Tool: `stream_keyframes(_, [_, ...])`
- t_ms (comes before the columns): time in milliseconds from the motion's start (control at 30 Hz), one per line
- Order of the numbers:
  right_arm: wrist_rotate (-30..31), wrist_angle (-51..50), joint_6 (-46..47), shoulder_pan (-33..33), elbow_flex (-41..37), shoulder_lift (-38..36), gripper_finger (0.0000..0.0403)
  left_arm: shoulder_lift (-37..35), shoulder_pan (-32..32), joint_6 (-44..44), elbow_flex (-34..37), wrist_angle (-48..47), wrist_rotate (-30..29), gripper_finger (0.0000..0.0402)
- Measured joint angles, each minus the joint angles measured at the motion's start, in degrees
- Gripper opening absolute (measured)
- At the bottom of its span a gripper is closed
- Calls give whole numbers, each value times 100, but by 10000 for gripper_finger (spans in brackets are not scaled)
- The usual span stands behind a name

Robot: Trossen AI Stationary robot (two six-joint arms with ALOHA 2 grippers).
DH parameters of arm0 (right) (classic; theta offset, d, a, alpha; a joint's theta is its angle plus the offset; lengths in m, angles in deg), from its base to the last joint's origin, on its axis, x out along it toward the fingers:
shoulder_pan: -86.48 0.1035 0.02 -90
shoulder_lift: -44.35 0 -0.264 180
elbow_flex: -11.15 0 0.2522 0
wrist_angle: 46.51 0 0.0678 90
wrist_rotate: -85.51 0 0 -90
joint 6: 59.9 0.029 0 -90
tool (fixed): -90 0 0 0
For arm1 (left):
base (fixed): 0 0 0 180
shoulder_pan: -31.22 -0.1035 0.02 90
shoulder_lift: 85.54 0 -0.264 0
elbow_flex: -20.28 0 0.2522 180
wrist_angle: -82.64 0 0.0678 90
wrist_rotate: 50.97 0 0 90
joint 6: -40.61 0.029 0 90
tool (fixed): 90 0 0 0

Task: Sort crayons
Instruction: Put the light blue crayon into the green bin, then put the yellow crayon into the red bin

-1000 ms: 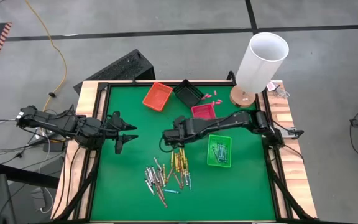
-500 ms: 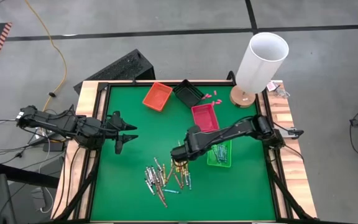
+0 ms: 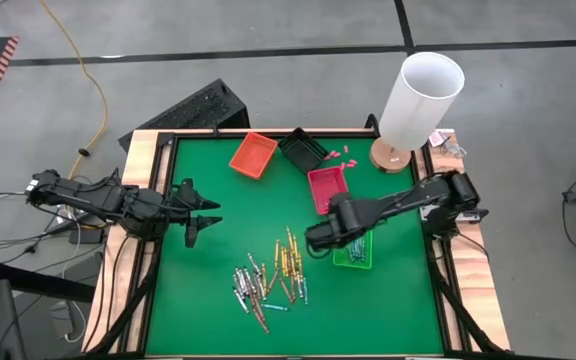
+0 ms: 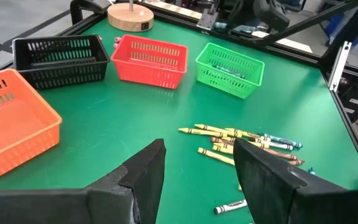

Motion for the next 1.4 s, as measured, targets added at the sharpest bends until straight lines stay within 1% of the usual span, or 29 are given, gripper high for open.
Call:
stream_keyframes(133, [-384,111,639,181,-698,-230,1,0,0,2,0,2,-41,180])
stream_keyframes(200, [-558,319,835,247,-988,-287,1,2,-2,2,0,-1,-41,180])
stream_keyframes(333, [-731,972,913,332,-1423,-283,1,0,-1,2,0,1,-43,180])
stream_keyframes(433, [-746,1113,913,320,-1602,-283,1,2,-2,2,0,15,-43,180])
stream_keyframes(533, [-744,1108,892,231,-1686,-283,1,0,0,2,0,71,-45,180])
stream_keyframes(667, [-738,1277,627,118,-1762,-283,1,0,0,3,0,170,-45,180])
stream_keyframes(733, [-738,1383,610,120,-1797,-283,7,0,-1,4,0,172,-46,180])
stream_keyframes(1000, [-737,1394,605,225,-1847,-283,67,1,-2,4,0,154,-49,180])
stream_keyframes(1133, [-726,1398,603,225,-1847,-283,88,0,0,-76,0,158,-51,180])
stream_keyframes(1400, [-202,1444,586,229,-1847,-283,96,0,-2,-117,0,175,-54,180])
